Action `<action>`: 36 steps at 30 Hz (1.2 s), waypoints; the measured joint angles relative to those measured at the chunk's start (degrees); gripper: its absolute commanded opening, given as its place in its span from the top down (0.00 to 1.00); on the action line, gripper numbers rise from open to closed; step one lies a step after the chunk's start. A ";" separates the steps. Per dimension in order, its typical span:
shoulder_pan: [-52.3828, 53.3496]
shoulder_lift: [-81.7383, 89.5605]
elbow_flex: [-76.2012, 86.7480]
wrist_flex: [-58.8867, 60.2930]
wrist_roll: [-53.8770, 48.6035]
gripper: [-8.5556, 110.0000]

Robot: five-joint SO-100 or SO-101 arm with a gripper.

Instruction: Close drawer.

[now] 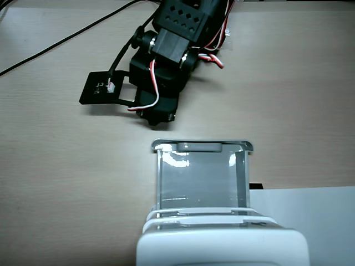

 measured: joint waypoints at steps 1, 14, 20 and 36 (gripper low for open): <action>0.00 0.00 0.00 0.00 0.00 0.93; 0.70 -2.11 -1.58 0.00 1.32 0.93; 0.70 -2.11 -1.58 0.00 1.32 0.93; -0.18 -1.93 -1.58 0.88 2.72 0.93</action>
